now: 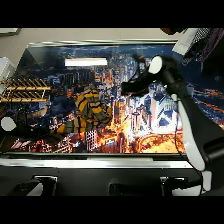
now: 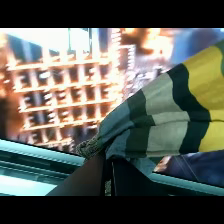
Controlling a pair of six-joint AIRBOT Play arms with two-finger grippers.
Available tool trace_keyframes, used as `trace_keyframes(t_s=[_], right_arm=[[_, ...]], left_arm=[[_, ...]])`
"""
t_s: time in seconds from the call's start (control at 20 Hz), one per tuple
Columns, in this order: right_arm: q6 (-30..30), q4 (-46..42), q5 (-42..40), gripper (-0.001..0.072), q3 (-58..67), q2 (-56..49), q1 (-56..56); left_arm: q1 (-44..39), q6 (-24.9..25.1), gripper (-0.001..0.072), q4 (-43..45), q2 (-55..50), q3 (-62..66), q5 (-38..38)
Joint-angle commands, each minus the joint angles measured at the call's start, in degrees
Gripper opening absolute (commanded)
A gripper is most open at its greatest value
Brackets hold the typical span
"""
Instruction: Fold the clothes and pants, and hang the long-sleeved shirts on hangers.
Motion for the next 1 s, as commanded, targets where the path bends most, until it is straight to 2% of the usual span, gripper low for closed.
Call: trace_keyframes(t_s=[0.0, 0.1, 0.25, 0.35, 0.4, 0.45, 0.5, 0.55, 0.65, 0.85, 0.95], right_arm=[[-6.9, 16.0, 1.2, 0.0586, -1.3, -6.0, 2.0], [-9.6, 15.4, 1.4, 0.0597, -1.3, -7.5, 4.3], [-9.9, 13.8, 0.9, 0.0611, -1.3, -8.7, 7.2], [-9.9, 13.7, 0.0, 0.0604, -1.3, -9.2, 8.7], [-9.7, 13.7, -0.4, 0.0565, -1.3, -9.2, 9.2], [-9.7, 13.7, -0.5, 0.0459, -1.3, -9.2, 9.7], [-9.7, 13.9, -0.3, 0.0280, -1.3, -9.2, 9.7], [-9.7, 13.9, -0.1, 0.0037, -1.3, -9.0, 9.6], [-8.2, 13.2, -0.7, 0.0032, -1.3, -7.8, 8.8], [0.4, -1.0, -5.2, 0.0032, 0.0, 0.7, 4.4], [0.8, -4.2, -8.2, 0.0033, 0.9, 6.8, 1.9]], left_arm=[[0.9, -0.6, 0.0022, 1.2, 0.3, 0.0, 0.7], [0.9, -0.6, 0.0022, 1.2, 0.2, 0.0, 1.5], [0.9, -0.6, 0.0022, 1.2, -0.1, 0.0, 1.6], [0.9, -0.6, 0.0022, 1.3, -0.4, 0.0, 1.6], [0.9, -0.6, 0.0022, 1.2, -0.6, 0.0, 1.6], [0.9, -0.6, 0.0022, 1.3, -0.8, 0.0, 1.7], [0.9, -0.6, 0.0022, 1.3, -1.0, 0.0, 1.7], [0.9, -0.6, 0.0022, 1.3, -1.0, 0.0, 1.7], [0.9, -0.6, 0.0022, 1.4, -1.0, 0.1, 1.8], [1.0, -0.6, 0.0021, 1.3, -0.8, 5.8, 1.8], [1.0, -0.6, 0.0021, 1.3, -0.8, 12.9, 1.9]])
